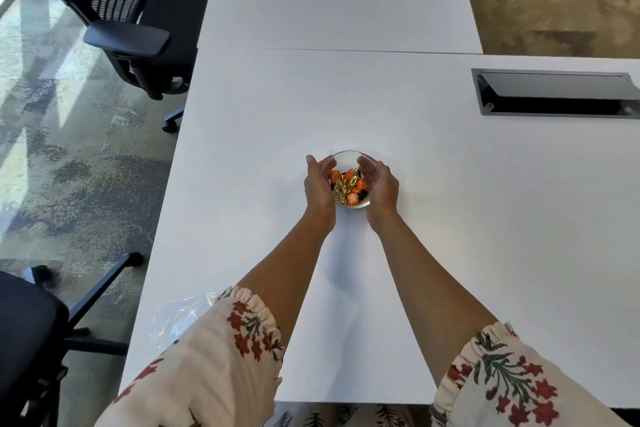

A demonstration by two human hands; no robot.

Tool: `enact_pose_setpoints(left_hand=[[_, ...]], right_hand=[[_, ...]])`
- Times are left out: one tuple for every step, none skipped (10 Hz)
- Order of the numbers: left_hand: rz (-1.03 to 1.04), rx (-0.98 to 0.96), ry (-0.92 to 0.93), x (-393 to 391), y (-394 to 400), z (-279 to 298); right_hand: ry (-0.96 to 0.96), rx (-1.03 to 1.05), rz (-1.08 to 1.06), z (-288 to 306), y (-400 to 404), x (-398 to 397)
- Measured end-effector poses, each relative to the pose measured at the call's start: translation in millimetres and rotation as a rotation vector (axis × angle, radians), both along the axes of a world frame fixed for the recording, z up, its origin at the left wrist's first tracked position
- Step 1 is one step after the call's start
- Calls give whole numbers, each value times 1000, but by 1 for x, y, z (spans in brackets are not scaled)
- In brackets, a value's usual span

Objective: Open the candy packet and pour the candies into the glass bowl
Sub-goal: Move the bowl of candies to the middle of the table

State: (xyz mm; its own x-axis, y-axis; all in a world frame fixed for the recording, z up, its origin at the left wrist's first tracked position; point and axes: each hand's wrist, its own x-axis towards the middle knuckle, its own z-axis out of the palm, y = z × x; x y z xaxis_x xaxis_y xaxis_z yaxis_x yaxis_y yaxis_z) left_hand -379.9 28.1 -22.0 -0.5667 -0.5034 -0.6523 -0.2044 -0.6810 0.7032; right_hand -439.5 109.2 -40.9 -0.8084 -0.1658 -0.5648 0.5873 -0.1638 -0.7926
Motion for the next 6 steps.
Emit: enact_pose_setpoints(left_hand=[[0,0,-7,-3,1,-6],[-8,-8,-9,-5,1,-8],[-28,-45,-6,-4,1,-11],[-68,-56,-4,-3,-3,-6],[-174,-155,-61,1,-9,3],[-220,-331,-119,8,-11,7]], right_hand=[[0,9,0,-3,4,-2],[2,13,5,-4,4,-3],[14,33,26,-6,4,-3],[53,63,57,-6,6,-4],[136,153,105,1,12,-4],[238,280,85,4,18,3]])
